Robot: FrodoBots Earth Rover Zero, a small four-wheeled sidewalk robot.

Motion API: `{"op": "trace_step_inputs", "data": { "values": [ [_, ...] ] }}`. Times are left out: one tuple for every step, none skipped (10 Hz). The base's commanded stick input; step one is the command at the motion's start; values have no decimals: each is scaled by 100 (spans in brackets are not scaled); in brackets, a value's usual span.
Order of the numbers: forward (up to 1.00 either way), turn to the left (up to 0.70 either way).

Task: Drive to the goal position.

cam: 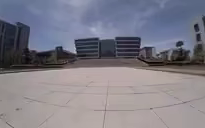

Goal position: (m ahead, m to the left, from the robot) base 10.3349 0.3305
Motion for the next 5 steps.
{"op": "trace_step_inputs", "data": {
  "values": [
    [69,0],
    [69,0],
    [69,0],
    [69,0],
    [69,0]
  ]
}}
